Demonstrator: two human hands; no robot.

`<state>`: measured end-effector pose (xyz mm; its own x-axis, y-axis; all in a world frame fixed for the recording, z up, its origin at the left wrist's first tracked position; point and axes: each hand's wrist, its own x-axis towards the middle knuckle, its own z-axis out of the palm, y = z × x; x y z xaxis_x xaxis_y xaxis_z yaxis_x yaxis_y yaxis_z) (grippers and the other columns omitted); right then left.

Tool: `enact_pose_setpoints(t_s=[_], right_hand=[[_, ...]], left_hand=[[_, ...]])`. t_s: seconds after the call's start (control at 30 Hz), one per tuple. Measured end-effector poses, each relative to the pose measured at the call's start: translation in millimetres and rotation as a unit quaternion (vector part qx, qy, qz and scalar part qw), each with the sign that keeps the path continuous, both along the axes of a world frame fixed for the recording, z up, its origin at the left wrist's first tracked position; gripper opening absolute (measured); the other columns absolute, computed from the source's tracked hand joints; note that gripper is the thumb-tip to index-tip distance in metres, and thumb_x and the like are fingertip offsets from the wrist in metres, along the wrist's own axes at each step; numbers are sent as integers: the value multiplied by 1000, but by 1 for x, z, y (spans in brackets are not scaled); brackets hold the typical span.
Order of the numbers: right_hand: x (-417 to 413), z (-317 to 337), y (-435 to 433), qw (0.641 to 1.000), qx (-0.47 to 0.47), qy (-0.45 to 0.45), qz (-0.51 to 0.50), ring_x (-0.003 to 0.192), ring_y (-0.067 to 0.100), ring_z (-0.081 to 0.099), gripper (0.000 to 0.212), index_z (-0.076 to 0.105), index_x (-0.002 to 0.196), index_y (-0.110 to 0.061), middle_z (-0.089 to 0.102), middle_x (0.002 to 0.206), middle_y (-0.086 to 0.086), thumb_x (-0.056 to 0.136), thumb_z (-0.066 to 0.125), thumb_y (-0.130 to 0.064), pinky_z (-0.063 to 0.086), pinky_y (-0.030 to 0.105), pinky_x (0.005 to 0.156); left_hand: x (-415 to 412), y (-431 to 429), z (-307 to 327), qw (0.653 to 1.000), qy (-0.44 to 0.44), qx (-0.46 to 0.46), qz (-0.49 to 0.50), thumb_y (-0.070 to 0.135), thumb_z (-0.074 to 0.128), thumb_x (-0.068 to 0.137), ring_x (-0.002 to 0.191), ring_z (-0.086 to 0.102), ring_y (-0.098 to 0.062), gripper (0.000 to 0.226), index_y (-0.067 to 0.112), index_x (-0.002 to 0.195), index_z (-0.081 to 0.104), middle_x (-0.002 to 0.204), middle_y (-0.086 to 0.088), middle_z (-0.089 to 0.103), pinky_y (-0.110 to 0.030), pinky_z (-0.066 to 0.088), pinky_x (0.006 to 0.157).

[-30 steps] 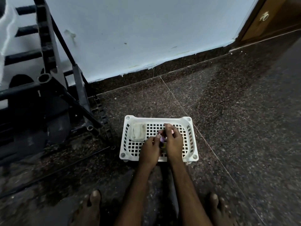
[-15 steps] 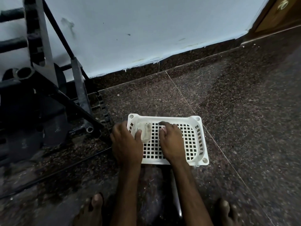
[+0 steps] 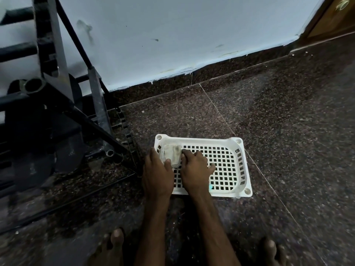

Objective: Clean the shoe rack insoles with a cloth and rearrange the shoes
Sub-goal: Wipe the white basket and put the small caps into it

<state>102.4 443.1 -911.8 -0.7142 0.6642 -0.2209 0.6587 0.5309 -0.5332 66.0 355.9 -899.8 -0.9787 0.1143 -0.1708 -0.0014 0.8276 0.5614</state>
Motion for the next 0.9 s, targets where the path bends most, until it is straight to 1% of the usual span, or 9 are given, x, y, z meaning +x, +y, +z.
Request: enact_pose_setpoints(t_s=[0.1, 0.17, 0.27, 0.33, 0.43, 0.53, 0.7, 0.8, 0.9], right_hand=[[4, 0, 6, 994, -16, 94, -49, 111, 18, 57, 24, 62, 117, -29, 63, 111, -8, 100, 48, -36, 25, 59, 111], [8, 2, 15, 968, -70, 217, -105, 87, 12, 63, 9, 62, 101, -26, 66, 89, -12, 97, 55, -32, 45, 47, 95], [9, 8, 29, 939, -153, 294, -95, 81, -3, 63, 15, 53, 102, -20, 68, 86, -15, 94, 64, -26, 48, 23, 74], [6, 6, 37, 942, -171, 285, -53, 93, -7, 63, 22, 51, 104, -22, 69, 96, -21, 90, 69, -25, 47, 14, 78], [2, -8, 45, 965, -90, 248, -5, 100, 9, 57, 21, 59, 96, -26, 65, 99, -16, 83, 75, -28, 38, 10, 80], [3, -19, 47, 976, 4, 219, 11, 100, 16, 49, 24, 65, 96, -27, 54, 103, -6, 76, 79, -30, 39, 25, 82], [6, -22, 48, 982, 23, 190, 0, 99, 18, 56, 37, 63, 114, -26, 58, 103, -4, 80, 77, -28, 49, 39, 84], [14, -16, 56, 979, -22, 201, 6, 102, 15, 56, 49, 59, 126, -26, 61, 106, -5, 81, 76, -33, 46, 34, 88], [36, -4, 63, 960, -112, 247, -72, 100, 8, 57, 54, 56, 131, -26, 62, 108, -8, 83, 75, -38, 44, 20, 83]], left_hand=[[3, -1, -1, 999, 47, 7, 9, 30, 63, 91, 131, 44, -33, 65, 8, 147, 39, 147, -13, 42, -43, 40, 101], [6, 0, -2, 996, 89, 18, 0, 35, 70, 85, 132, 42, -33, 72, 9, 145, 40, 147, -13, 41, -46, 42, 100], [9, 4, -7, 995, 84, 5, -59, 47, 80, 72, 138, 34, -32, 99, 12, 150, 31, 154, -12, 32, -50, 38, 107], [11, 6, -10, 994, 70, -12, -78, 49, 84, 65, 142, 28, -30, 111, 14, 152, 26, 157, -12, 25, -49, 35, 110], [9, 7, -15, 996, 68, -4, -59, 37, 86, 67, 143, 27, -31, 108, 15, 153, 24, 158, -11, 23, -47, 35, 109], [8, 9, -18, 996, 75, 1, -43, 32, 84, 71, 140, 32, -33, 101, 14, 152, 28, 156, -12, 28, -49, 39, 105], [13, 11, -25, 995, 95, -11, -36, 36, 84, 70, 140, 34, -34, 99, 12, 150, 31, 155, -15, 30, -49, 39, 102], [14, 10, -24, 995, 88, -17, -50, 40, 85, 68, 146, 22, -34, 107, 11, 152, 25, 160, -16, 19, -53, 27, 112], [14, 15, -15, 992, 105, 23, -67, 35, 83, 71, 151, 5, -30, 105, 12, 153, 22, 163, -14, 7, -58, 9, 117]])
